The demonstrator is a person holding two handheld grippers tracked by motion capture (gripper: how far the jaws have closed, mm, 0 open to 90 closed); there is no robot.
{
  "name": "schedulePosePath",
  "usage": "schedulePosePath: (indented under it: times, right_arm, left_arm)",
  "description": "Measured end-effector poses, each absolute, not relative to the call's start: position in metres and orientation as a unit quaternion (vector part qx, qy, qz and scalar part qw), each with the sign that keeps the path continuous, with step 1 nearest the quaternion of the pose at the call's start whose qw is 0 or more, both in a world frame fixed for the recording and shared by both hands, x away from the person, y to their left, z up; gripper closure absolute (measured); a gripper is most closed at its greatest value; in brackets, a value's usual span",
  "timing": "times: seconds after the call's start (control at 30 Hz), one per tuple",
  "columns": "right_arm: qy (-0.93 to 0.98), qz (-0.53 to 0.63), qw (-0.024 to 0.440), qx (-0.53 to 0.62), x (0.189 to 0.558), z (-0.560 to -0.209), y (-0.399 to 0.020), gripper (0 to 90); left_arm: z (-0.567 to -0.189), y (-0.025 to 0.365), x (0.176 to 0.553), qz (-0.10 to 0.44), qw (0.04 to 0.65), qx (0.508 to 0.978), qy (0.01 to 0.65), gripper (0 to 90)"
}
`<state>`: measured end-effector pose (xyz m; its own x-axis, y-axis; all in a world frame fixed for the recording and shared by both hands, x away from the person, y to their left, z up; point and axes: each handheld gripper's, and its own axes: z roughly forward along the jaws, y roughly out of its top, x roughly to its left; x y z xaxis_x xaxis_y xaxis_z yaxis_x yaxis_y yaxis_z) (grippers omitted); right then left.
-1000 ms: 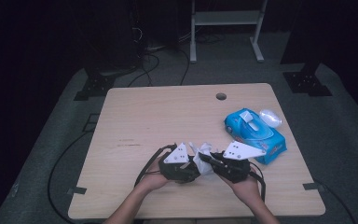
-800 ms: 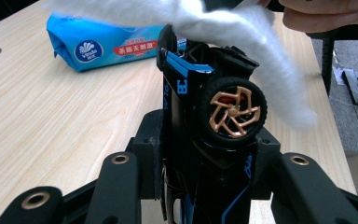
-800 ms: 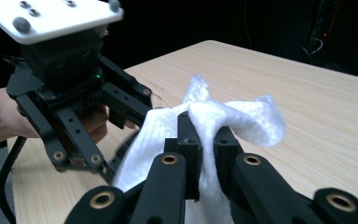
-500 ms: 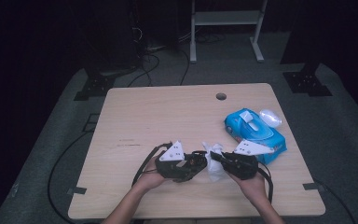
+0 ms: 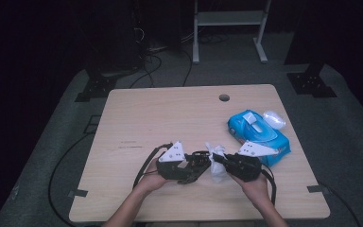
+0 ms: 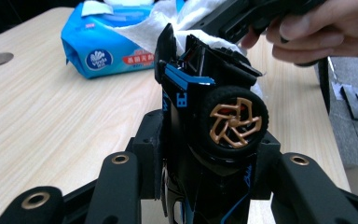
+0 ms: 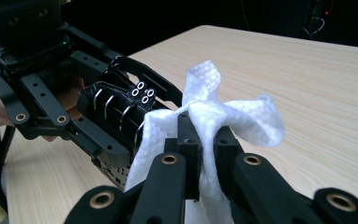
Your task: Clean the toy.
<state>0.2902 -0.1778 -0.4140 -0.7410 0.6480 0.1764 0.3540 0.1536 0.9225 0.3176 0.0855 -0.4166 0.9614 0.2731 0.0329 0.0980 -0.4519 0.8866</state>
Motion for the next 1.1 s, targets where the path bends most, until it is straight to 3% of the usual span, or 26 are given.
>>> schedulePosePath:
  times: [0.63,1.1]
  right_arm:
    - [0.756,0.546,0.116,0.343,0.293,-0.422,-0.179,85.1]
    - [0.734,0.568,0.141,0.345,0.288,-0.402,-0.195,85.2]
  left_arm:
    - [-0.419,0.087,0.32,0.086,0.503,0.853,0.111,57.1]
    - [-0.416,0.081,0.333,0.072,0.475,0.869,0.115,57.1]
